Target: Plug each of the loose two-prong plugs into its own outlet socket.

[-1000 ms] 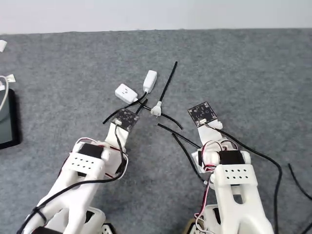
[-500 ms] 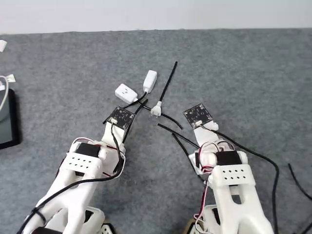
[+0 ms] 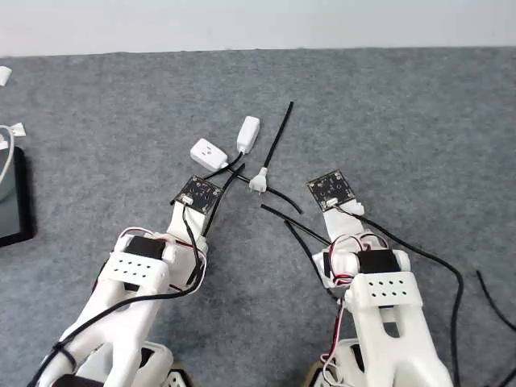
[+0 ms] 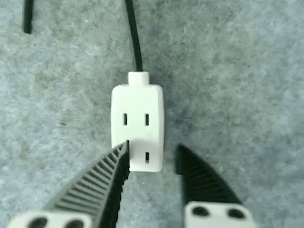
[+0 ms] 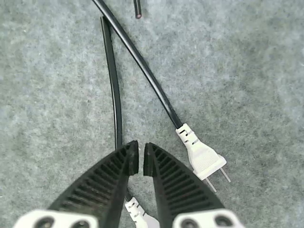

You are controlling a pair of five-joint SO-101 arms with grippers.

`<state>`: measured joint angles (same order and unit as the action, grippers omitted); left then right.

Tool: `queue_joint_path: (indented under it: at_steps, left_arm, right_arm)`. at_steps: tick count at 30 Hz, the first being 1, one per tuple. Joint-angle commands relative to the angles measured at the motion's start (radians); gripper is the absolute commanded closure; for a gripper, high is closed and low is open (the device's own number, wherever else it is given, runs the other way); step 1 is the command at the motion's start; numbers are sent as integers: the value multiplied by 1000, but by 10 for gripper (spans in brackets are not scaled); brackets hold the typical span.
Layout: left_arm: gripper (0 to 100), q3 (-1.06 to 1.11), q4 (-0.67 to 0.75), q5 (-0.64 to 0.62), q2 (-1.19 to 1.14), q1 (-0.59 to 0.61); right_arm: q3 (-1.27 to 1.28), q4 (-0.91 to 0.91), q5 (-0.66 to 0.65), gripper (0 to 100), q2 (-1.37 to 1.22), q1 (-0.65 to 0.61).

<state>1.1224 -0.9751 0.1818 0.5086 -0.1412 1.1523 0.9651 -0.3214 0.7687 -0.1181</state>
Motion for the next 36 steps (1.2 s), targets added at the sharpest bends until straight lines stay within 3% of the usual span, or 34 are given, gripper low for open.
queue_joint_path:
  at_steps: [1, 13, 22, 29, 33, 36]
  left_arm:
    - [818, 1, 55, 5, 8, 3]
    - [848, -48, 40, 6, 20, 6]
    - [848, -254, -195, 5, 20, 5]
    - [851, -302, -255, 5, 20, 11]
    - [852, -286, -238, 6, 41, 63]
    - [852, -209, -152, 5, 183, 149]
  right_arm:
    - [-14, 2, 14, 973, 22, -1]
    - [-12, 1, 12, 973, 22, -2]
    - [-12, 1, 11, 973, 22, -2]
    - [-14, 8, 18, 973, 22, -4]
    - [-14, 13, 18, 973, 22, -12]
    - [-20, 44, 18, 973, 35, -13]
